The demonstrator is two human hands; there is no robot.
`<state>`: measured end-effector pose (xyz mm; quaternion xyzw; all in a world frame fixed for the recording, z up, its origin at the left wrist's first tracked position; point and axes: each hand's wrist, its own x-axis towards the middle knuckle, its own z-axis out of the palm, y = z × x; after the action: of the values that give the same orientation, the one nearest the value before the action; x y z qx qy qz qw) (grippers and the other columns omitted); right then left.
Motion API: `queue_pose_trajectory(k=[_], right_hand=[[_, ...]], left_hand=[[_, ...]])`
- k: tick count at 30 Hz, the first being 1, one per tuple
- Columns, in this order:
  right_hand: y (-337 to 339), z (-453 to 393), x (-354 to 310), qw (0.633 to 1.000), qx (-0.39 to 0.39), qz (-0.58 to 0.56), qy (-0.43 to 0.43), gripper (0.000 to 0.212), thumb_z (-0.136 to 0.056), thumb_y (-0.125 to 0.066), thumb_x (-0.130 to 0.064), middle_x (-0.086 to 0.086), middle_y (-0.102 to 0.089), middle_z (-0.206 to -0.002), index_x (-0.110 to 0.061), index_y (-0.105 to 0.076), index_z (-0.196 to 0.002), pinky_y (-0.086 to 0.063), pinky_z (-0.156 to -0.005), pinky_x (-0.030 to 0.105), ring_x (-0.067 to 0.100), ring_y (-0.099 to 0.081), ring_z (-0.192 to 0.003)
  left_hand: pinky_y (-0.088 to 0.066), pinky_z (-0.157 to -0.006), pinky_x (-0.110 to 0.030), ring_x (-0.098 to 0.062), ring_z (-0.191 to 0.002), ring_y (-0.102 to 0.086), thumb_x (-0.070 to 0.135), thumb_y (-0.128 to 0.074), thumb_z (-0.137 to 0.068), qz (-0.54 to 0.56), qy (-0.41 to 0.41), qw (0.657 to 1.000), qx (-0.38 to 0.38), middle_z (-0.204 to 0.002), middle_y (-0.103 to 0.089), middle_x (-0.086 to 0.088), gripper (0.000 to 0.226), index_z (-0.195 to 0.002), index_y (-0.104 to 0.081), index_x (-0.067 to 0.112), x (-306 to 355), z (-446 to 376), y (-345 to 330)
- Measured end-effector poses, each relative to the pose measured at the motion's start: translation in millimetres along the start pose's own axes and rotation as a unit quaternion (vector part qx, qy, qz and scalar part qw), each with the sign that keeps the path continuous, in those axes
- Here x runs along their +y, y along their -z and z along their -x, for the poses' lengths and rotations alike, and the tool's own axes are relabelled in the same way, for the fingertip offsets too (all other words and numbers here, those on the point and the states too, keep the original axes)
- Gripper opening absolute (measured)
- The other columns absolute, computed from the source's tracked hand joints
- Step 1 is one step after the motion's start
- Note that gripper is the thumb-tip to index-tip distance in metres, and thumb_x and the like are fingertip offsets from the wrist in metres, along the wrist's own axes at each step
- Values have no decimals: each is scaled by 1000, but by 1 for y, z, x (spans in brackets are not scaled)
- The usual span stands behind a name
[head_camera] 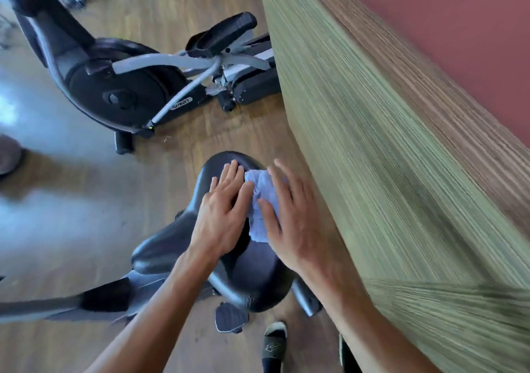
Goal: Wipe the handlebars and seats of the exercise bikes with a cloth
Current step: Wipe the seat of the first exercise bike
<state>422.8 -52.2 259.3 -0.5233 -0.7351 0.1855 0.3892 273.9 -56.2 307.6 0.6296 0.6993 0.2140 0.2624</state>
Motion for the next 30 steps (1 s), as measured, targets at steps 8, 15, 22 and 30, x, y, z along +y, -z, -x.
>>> queue_pose_trajectory(k=[8,15,22,30], right_hand=[[-5,-2,7,998,-22,-57,9,57,-104,-46,-34,13,-46,-153,-2,-44,-151,-33,-119,40,28,-42,-142],[-21,-42,22,989,-73,-126,11,53,-109,-32,-39,7,-45,-157,-12,-43,-154,-36,-117,47,27,-40,-145],[-9,-17,25,984,-56,-165,20,47,-111,-32,-32,2,-46,-156,-13,-49,-151,-34,-119,40,23,-42,-144],[-53,-106,28,970,-161,-180,-15,50,-100,-36,-37,-1,-64,-132,-19,-64,-137,-46,-104,44,24,-60,-120]], left_hand=[[-8,-128,-25,-2,-156,-7,56,-19,-95,-30,40,998,25,-167,-19,6,77,-159,-35,15,4,-6,-11],[-16,-128,-32,-3,-155,-18,38,-27,-106,-12,26,998,50,-164,-32,0,54,-155,-42,20,4,-15,-8],[-19,-127,-31,-4,-154,-20,51,-27,-100,-15,29,998,45,-164,-32,-2,67,-154,-42,15,5,-8,-5],[-35,-61,-16,4,-64,-55,36,-40,-106,-40,30,982,182,-70,-58,28,42,-81,-64,13,22,-26,3]])
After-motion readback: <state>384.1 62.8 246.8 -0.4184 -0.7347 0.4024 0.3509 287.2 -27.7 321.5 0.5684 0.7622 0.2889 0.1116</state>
